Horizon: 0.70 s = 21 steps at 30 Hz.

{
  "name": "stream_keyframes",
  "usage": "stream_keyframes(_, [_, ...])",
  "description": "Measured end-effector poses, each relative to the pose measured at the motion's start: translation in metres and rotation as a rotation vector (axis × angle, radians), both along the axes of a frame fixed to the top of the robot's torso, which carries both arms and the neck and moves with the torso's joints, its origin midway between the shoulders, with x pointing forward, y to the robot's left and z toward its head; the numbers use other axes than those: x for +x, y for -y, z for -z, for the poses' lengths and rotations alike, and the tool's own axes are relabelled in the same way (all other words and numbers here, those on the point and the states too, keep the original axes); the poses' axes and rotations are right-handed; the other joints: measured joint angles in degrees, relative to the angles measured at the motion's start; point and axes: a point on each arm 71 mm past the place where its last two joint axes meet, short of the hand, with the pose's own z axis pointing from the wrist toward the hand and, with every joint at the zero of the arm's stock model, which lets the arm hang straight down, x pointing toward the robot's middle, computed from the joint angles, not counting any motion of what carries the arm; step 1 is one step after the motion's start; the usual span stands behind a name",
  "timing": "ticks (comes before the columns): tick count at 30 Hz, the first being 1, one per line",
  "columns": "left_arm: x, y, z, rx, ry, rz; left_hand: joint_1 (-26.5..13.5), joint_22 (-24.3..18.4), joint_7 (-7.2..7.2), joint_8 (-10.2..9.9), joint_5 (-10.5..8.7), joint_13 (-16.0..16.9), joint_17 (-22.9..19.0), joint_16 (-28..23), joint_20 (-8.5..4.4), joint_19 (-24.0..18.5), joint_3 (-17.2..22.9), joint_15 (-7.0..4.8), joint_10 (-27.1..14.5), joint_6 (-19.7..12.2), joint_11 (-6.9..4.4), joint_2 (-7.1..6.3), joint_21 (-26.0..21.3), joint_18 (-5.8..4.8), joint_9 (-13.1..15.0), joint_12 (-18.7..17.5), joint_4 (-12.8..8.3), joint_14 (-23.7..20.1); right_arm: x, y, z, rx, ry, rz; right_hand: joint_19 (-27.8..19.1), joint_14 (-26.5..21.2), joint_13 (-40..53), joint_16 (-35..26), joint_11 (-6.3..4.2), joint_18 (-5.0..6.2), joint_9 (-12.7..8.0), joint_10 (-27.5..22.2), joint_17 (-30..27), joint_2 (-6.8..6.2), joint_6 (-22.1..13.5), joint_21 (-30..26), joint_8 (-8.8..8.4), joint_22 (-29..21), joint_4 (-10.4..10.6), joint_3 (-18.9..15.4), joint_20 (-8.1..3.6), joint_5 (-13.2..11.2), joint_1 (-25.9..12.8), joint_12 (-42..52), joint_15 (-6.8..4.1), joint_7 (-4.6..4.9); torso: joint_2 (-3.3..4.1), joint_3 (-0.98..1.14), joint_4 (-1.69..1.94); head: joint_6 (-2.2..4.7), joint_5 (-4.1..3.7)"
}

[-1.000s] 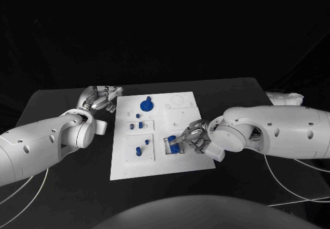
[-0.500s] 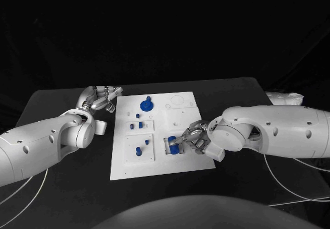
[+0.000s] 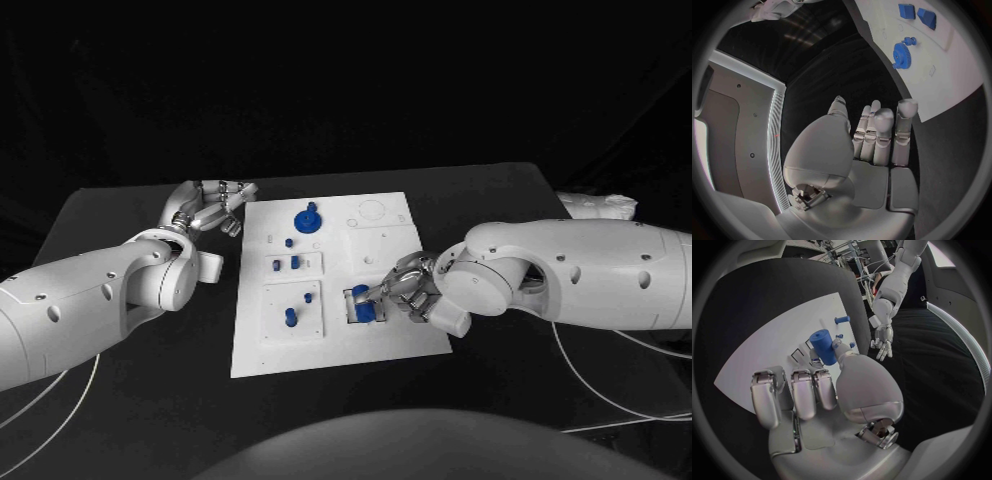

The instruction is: Assemble the parts on the task board

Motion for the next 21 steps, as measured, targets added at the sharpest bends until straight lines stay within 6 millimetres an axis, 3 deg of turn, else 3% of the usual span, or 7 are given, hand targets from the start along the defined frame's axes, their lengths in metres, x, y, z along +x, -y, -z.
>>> stream_keyframes(21, [0.0000,0.0002,0.0000,0.001,0.000,0.001,0.00,0.00,0.00,0.00,0.00,-0.01,0.00,0.00,0.00,0.00,0.00,0.00,0.00,0.00,0.00,0.00,0.00,0.00,0.00,0.00,0.00,0.00,0.0001,-0.0003,-0.0003,-0.012,-0.008,0.001,-0.01,0.00,0.00,0.00,0.28,0.00,0.05,-0.10,-0.01,-1.52,-1.67,0.00,0.13,-0.01,1.11,-3.47,0.44,-1.88,-1.05,0.00,0.43,0.30,-0.01,0.00,-0.01,0.00,-0.02])
